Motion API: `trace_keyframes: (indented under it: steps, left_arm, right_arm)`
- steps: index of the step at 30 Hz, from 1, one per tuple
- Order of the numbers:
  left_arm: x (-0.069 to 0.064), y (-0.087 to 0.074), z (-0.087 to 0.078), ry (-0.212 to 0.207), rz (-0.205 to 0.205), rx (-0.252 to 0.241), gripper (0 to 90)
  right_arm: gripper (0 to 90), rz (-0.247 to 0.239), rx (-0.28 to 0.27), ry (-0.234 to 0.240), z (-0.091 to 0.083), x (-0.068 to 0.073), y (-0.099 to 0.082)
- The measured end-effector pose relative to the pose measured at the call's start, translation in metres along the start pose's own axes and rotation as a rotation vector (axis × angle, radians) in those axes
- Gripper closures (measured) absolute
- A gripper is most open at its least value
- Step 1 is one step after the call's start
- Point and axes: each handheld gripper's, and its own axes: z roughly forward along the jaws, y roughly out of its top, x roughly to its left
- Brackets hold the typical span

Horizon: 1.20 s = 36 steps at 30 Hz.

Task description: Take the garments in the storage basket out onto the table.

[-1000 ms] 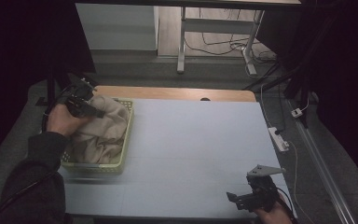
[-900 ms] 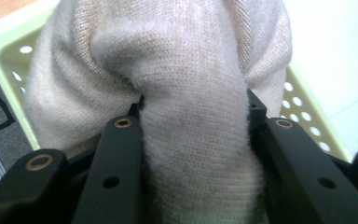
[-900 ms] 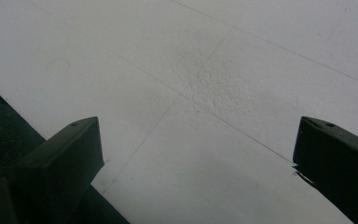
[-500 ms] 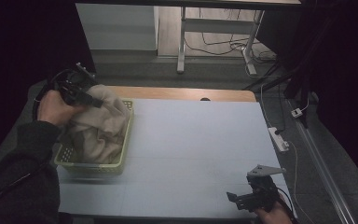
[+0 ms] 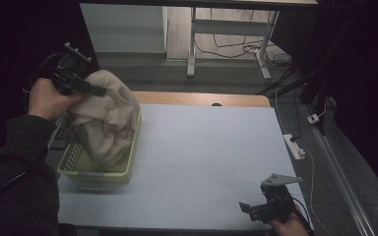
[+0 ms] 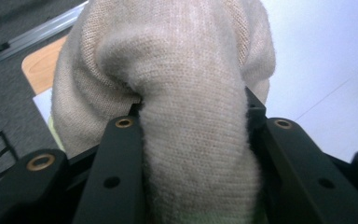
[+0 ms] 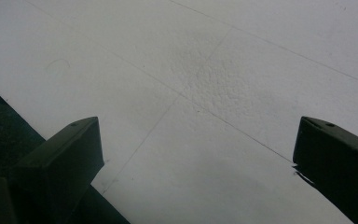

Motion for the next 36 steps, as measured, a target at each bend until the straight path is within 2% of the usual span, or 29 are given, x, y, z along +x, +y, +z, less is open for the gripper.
trace_keyframes:
  steps: [9,12,18,28,36]
  left_arm:
    - [-0.006,0.013,-0.021,-0.035,0.008,-0.071,64.2]
    - [-0.011,0.018,-0.027,-0.047,0.011,-0.092,64.2]
    - [-0.024,0.032,-0.034,-0.066,0.041,-0.120,64.2]
    - [-0.048,0.053,-0.031,-0.109,0.087,-0.154,64.2]
    - [-0.071,0.070,-0.019,-0.144,0.138,-0.153,64.2]
  right_arm:
    - [1.3,-0.001,0.000,-0.003,0.000,0.000,0.000]
    - [1.3,-0.001,-0.002,-0.001,0.000,0.000,0.000]
    - [1.3,0.003,-0.002,0.003,0.000,0.000,0.000]
    - [1.3,0.008,-0.004,0.006,-0.001,0.000,0.000]
    - [1.3,0.010,-0.006,0.008,-0.001,0.000,0.000]
